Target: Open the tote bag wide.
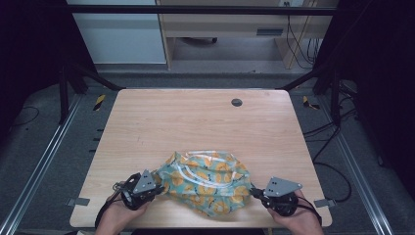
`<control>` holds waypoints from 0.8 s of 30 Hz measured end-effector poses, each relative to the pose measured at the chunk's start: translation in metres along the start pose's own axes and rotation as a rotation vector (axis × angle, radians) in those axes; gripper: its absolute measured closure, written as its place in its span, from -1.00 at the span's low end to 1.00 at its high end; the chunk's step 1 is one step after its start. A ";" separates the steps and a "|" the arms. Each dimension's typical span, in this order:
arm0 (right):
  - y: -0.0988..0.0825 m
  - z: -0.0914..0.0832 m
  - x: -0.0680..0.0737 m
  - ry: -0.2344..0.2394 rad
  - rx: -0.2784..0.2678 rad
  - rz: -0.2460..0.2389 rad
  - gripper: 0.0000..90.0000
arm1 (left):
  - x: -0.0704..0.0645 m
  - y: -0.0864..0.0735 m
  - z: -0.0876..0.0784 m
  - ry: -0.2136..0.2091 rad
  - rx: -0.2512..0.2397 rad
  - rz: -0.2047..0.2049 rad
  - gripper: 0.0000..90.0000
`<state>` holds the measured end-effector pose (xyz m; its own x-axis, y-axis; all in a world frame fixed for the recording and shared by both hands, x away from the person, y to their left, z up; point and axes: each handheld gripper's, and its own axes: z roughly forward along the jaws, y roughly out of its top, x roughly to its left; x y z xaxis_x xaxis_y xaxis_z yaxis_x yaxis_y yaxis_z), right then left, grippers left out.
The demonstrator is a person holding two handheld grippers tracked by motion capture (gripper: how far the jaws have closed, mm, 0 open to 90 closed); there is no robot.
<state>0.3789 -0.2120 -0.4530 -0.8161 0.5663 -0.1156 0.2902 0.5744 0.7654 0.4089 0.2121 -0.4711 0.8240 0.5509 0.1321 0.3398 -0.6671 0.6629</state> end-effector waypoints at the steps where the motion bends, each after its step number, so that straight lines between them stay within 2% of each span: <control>1: 0.000 0.002 0.000 0.002 0.010 -0.003 1.00 | 0.000 0.000 0.000 0.000 0.000 0.000 1.00; 5: 0.000 0.006 0.000 0.000 0.039 -0.008 1.00 | -0.001 0.003 0.010 0.004 0.034 0.019 1.00; 6: 0.001 0.010 0.000 -0.002 0.060 -0.015 1.00 | -0.001 0.004 0.012 0.006 0.040 0.023 1.00; 10: 0.002 0.014 0.001 -0.006 0.081 -0.028 1.00 | 0.000 0.005 0.018 0.016 0.050 0.028 1.00; 15: 0.004 0.022 0.000 -0.006 0.112 -0.032 1.00 | 0.002 0.006 0.022 0.038 0.051 0.014 1.00; 24: 0.005 0.032 -0.003 -0.007 0.134 -0.039 1.00 | 0.003 0.007 0.027 0.038 0.050 -0.006 1.00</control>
<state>0.3989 -0.1918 -0.4685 -0.8245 0.5460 -0.1484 0.3232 0.6697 0.6686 0.4260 0.1957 -0.4863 0.8043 0.5731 0.1570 0.3675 -0.6875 0.6263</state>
